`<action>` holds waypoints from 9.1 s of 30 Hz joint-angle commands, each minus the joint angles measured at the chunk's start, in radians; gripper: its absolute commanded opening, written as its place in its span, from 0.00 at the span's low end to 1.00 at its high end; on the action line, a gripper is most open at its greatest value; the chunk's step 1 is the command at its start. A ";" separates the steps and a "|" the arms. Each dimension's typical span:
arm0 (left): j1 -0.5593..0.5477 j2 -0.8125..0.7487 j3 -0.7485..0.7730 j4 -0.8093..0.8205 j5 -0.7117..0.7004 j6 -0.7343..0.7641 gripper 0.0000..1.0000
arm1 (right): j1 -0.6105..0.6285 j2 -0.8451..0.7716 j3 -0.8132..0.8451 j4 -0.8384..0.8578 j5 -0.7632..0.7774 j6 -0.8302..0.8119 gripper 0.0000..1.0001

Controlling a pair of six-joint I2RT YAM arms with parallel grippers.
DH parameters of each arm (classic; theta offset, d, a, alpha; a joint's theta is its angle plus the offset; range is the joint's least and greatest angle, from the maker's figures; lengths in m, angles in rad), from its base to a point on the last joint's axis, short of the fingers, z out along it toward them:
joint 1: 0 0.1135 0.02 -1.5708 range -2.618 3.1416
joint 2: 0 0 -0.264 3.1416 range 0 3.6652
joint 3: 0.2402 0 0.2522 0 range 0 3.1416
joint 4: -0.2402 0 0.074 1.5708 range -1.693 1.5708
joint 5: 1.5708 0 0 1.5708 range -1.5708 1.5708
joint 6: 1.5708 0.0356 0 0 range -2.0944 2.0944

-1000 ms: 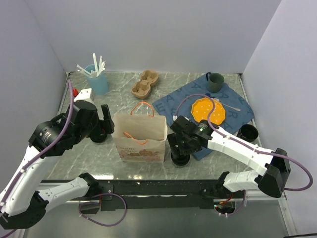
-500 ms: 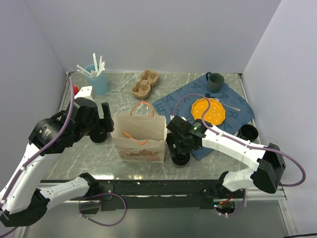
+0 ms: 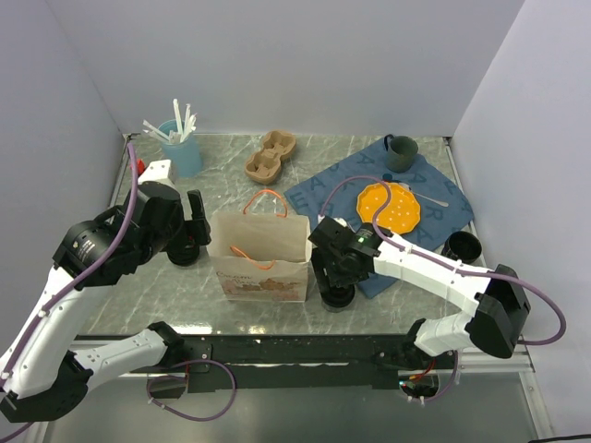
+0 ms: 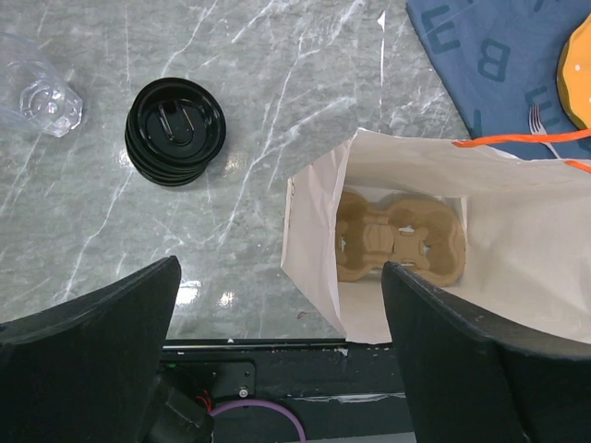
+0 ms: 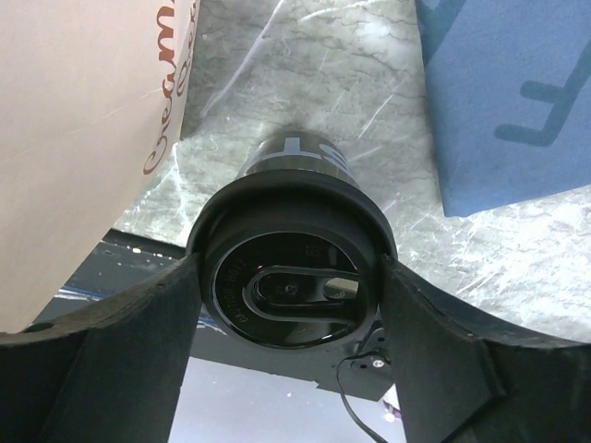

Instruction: Pack the takeout coffee

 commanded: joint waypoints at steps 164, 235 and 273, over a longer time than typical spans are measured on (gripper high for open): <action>0.143 -0.448 -0.626 0.576 0.539 0.004 0.42 | 0.550 0.131 0.462 0.062 0.365 -0.503 0.54; 0.138 -0.409 -0.612 0.594 0.417 -0.020 0.69 | 0.314 0.084 0.304 0.397 0.098 -0.811 0.52; 0.138 -0.355 -0.761 0.981 0.594 0.380 0.01 | 0.170 0.093 0.437 0.331 0.075 -0.941 0.52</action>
